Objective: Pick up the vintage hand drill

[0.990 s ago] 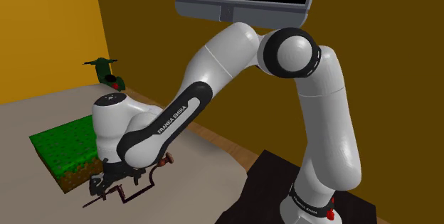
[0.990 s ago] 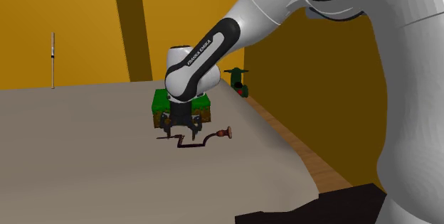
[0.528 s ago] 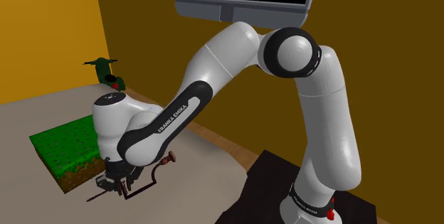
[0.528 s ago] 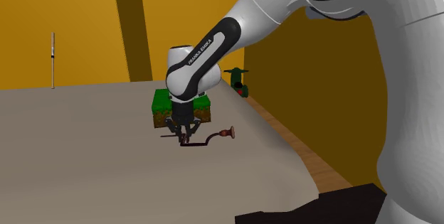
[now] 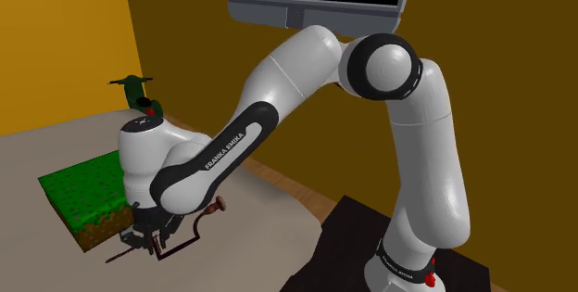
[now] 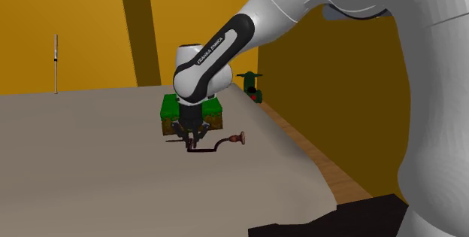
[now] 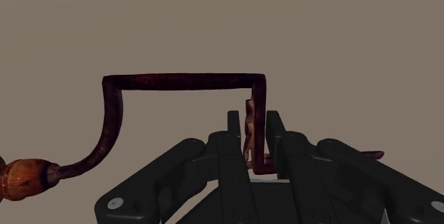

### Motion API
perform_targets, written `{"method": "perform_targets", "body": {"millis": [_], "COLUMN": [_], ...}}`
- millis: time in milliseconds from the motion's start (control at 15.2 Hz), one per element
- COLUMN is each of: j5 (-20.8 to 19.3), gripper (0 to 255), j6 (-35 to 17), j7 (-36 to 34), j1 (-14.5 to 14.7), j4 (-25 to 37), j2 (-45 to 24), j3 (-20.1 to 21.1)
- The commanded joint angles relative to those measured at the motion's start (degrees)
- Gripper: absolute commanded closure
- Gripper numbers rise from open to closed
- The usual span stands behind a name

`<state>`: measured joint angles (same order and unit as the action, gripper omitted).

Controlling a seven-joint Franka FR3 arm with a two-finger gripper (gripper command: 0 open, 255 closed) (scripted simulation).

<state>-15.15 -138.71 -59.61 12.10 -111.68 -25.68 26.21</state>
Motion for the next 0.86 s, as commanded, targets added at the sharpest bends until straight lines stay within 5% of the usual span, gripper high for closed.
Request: {"method": "perform_targets", "body": {"millis": [0,792], "j5": [0.7,4.0], "gripper": [255,255], "j6": [1.1,7.2], "j7": [0.4,2.5], "j1": [-0.3,-1.7], "j4": [0.3,2.1], "j2": [0.9,5.7], "j3": [0.4,2.3]}}
